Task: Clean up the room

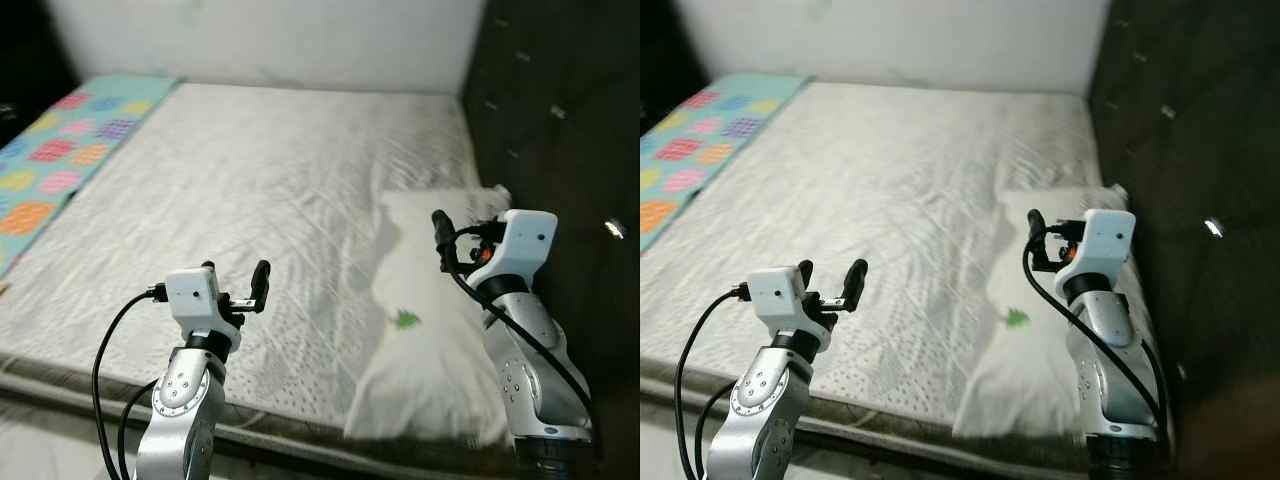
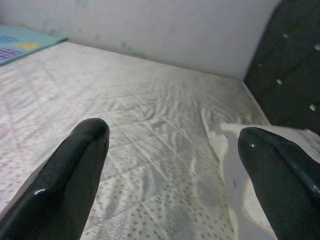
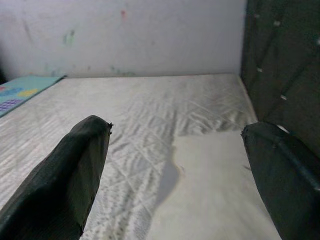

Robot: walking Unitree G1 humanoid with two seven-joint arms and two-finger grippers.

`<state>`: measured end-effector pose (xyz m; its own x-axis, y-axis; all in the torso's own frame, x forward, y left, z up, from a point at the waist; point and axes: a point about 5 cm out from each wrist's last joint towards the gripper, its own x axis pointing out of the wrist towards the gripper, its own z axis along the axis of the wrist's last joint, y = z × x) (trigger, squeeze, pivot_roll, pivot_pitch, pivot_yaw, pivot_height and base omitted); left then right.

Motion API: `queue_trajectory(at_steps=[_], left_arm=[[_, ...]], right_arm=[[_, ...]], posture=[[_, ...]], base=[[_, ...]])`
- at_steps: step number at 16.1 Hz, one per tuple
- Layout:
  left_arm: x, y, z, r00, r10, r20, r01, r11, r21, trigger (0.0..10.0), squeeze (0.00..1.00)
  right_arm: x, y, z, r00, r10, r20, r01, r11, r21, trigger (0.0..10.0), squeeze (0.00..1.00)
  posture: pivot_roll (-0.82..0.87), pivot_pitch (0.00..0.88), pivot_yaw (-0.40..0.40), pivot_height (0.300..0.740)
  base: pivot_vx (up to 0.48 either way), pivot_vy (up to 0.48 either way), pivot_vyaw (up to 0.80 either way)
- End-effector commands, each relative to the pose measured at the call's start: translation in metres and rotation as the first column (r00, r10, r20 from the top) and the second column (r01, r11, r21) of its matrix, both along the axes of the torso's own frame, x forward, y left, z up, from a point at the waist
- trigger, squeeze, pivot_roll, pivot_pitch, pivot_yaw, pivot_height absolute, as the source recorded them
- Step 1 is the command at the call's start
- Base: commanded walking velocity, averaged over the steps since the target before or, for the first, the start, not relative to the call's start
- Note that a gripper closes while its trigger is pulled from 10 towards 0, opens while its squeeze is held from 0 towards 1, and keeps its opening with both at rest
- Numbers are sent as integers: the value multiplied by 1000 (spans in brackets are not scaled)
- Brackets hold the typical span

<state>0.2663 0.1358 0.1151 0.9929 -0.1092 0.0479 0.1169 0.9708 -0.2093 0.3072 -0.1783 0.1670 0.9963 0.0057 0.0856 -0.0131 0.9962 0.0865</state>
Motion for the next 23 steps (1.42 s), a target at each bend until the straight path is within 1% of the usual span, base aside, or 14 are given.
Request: queue_trajectory(at_steps=[1,3,5,6,7,8,9,10,11,12,14,17,19,23], left_arm=[[0,3,-4,999,20,-25,-20,1000,5,10000,0],[0,3,-4,999,21,-32,-21,1000,1,10000,0],[0,3,-5,999,21,-36,-21,1000,4,10000,0],[1,2,-5,999,20,-38,-19,1000,17,10000,0],[1,1,-4,999,7,-35,-6,999,42,10000,0],[1,0,-2,1000,-17,-27,18,999,48,10000,0],[2,2,-1,999,-20,-25,21,999,43,10000,0],[2,2,-1,999,-25,-25,26,999,36,10000,0],[2,2,0,999,-36,-14,37,998,54,10000,0],[1,2,0,999,-36,-14,37,998,52,10000,0],[-1,3,-3,999,-21,-35,22,999,33,10000,0],[-4,7,-8,998,-14,-53,16,999,36,10000,0],[-3,7,-7,999,-17,-48,19,999,43,10000,0],[-2,6,-6,999,-24,-45,26,999,36,10000,0]], right_arm=[[0,-1,-1,1000,-15,-5,15,1000,-3,10000,0],[0,-3,-3,999,-38,-14,38,999,1,10000,0],[2,-7,-11,993,-90,-72,90,996,-8,10000,0],[2,-8,-12,992,-94,-88,94,996,1,10000,0],[2,-10,-11,991,-106,-76,103,994,-41,10000,0],[3,-9,-10,992,-114,-56,107,987,-117,10000,0],[2,-5,-12,997,-70,-43,66,993,-95,10000,0],[2,-5,-12,996,-70,-47,66,994,-88,10000,0],[1,-6,-11,995,-101,-27,96,985,-144,10000,0],[1,-6,-12,993,-113,-29,107,982,-157,10000,0],[-1,-4,-18,994,-74,-85,64,992,-113,10000,0],[-2,-5,-18,995,-61,-75,54,995,-80,10000,0],[0,-1,-17,996,-34,-82,29,998,-51,10000,0],[0,-1,-18,996,-22,-86,18,998,-52,10000,0]], posture=[[-64,11,39,740],[-64,11,39,740],[-63,11,40,740],[-62,10,41,740],[-62,10,41,740],[-62,12,45,740],[-64,11,46,740],[-65,11,48,740],[-67,11,48,740],[-67,10,47,740],[-67,10,47,740],[-64,11,43,740],[-62,8,43,740],[-64,14,43,740]], base=[[0,0,0],[0,0,0],[0,0,0],[0,0,0],[0,0,0],[0,0,0],[0,0,0],[0,0,0],[0,0,0],[0,0,0],[0,0,0],[0,0,0],[0,0,0],[0,0,0]])
